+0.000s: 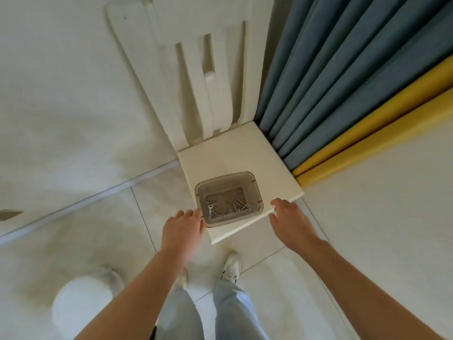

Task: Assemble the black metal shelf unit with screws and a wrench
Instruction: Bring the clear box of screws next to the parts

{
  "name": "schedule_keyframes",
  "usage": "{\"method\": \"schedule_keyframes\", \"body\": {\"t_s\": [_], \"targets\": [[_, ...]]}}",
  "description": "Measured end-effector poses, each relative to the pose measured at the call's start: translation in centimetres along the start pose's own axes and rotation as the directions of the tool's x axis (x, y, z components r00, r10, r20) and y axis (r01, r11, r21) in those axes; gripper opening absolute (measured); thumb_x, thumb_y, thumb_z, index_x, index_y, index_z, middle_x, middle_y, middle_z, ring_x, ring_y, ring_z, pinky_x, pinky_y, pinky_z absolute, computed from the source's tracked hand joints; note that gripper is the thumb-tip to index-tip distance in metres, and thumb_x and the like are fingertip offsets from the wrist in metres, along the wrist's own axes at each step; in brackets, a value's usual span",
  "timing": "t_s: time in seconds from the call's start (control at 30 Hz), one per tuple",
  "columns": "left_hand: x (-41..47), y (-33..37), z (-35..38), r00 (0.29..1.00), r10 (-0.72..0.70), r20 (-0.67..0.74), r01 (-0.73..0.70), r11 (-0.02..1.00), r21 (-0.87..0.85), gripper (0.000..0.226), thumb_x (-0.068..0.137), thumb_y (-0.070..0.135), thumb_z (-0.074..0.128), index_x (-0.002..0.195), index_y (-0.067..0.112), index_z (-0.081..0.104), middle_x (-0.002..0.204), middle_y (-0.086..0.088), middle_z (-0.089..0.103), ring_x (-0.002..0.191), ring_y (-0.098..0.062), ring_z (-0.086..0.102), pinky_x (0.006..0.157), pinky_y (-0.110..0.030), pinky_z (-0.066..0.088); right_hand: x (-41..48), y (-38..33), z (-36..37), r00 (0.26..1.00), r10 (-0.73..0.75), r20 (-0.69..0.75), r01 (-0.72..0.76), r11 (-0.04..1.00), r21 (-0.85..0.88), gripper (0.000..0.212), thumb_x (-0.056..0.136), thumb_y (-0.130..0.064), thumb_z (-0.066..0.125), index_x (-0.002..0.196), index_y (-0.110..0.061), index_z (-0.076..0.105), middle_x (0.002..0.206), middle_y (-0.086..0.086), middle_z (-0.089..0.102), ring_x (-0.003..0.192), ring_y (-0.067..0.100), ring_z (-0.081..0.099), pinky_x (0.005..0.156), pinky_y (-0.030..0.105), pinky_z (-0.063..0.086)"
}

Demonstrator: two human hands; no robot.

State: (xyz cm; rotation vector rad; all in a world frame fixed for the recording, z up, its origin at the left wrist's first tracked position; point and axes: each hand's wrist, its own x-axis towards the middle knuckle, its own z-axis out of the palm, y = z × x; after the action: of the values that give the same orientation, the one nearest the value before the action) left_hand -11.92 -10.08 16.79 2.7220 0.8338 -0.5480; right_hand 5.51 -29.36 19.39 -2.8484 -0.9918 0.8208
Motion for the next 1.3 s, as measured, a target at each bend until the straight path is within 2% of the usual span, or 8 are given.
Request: {"method": "schedule_keyframes", "body": {"t_s": [0.23,0.43,0.57,0.73,0.87,1.0,1.17,1.3], "targets": [[3.0,0.9,3.2,0.989,-0.105,0.100,0.115,0.989,-0.092,0.028,0.106,0.033,0.037,0.128,0.019,0.048,0.113,0.002,0.061,0.099,-0.020,0.065,0.069,-0.030,0.042,6.4,1.5,2.4,0.994,0.005,0.113,-0.014,0.997,0.081,0.035,0.102,-0.025,0.045,0.135,-0.014,0.041,0.123,0.009,0.061,0.108,0.026,0.058,0.086,0.039,0.053],[6.2,1.2,5.8,0.962,-0.211,0.173,0.247,0.942,-0.227,0.032,0.104,0.033,0.043,0.133,0.019,0.042,0.113,0.001,0.060,0.098,-0.022,0.066,0.076,-0.035,0.054,10.4,2.4,5.4,0.987,0.004,0.158,-0.012,0.999,0.052,0.036,0.101,-0.024,0.046,0.134,-0.011,0.038,0.119,0.010,0.060,0.101,0.025,0.058,0.083,0.040,0.054],[8.4,0.9,7.7,0.941,-0.282,0.189,0.328,0.896,-0.298,0.036,0.103,0.032,0.045,0.136,0.017,0.041,0.117,-0.001,0.059,0.099,-0.024,0.064,0.073,-0.035,0.049,12.3,2.3,7.9,0.989,0.001,0.150,-0.006,1.000,0.031,0.052,0.100,-0.023,0.045,0.146,-0.012,0.023,0.124,0.013,0.053,0.101,0.028,0.058,0.078,0.038,0.052],[10.7,-0.3,10.4,0.831,-0.450,0.327,0.556,0.659,-0.506,0.049,0.102,0.027,0.049,0.147,0.014,0.034,0.136,-0.011,0.058,0.119,-0.034,0.059,0.084,-0.037,0.045,14.4,1.9,10.4,0.973,0.160,0.169,-0.192,0.962,0.196,0.064,0.101,-0.020,0.049,0.152,-0.008,0.012,0.137,0.018,0.047,0.112,0.033,0.058,0.083,0.036,0.048],[11.7,-0.6,11.6,0.789,-0.490,0.371,0.596,0.463,-0.656,0.049,0.103,0.023,0.051,0.147,0.008,0.039,0.111,-0.009,0.065,0.106,-0.030,0.059,0.088,-0.036,0.046,15.7,1.9,11.2,0.951,0.235,0.199,-0.294,0.885,0.361,0.053,0.102,-0.012,0.043,0.148,-0.002,0.020,0.123,0.023,0.057,0.105,0.035,0.061,0.084,0.042,0.052],[12.4,-0.5,12.4,0.795,-0.504,0.338,0.567,0.419,-0.709,0.044,0.101,0.018,0.054,0.142,0.007,0.045,0.076,0.012,0.053,0.076,-0.015,0.053,0.077,-0.029,0.039,16.6,2.3,11.9,0.943,0.268,0.198,-0.326,0.865,0.382,0.046,0.103,-0.011,0.040,0.146,-0.004,0.027,0.112,0.024,0.063,0.097,0.037,0.064,0.076,0.043,0.053],[12.0,-0.6,12.4,0.801,-0.481,0.357,0.561,0.392,-0.729,0.035,0.100,0.019,0.058,0.134,0.010,0.052,0.078,0.010,0.059,0.073,-0.016,0.065,0.065,-0.029,0.050,16.6,2.3,12.1,0.946,0.257,0.195,-0.317,0.859,0.403,0.025,0.102,-0.012,0.044,0.126,-0.005,0.044,0.093,0.012,0.062,0.079,0.028,0.063,0.062,0.035,0.048],[11.0,-0.9,11.6,0.769,-0.487,0.413,0.582,0.268,-0.768,0.032,0.095,0.016,0.065,0.126,0.012,0.056,0.083,-0.001,0.068,0.075,-0.023,0.072,0.072,-0.039,0.061,15.4,2.0,11.1,0.950,0.245,0.192,-0.305,0.857,0.415,0.018,0.101,-0.014,0.045,0.116,-0.005,0.045,0.098,0.013,0.062,0.082,0.027,0.063,0.068,0.041,0.055]]}}
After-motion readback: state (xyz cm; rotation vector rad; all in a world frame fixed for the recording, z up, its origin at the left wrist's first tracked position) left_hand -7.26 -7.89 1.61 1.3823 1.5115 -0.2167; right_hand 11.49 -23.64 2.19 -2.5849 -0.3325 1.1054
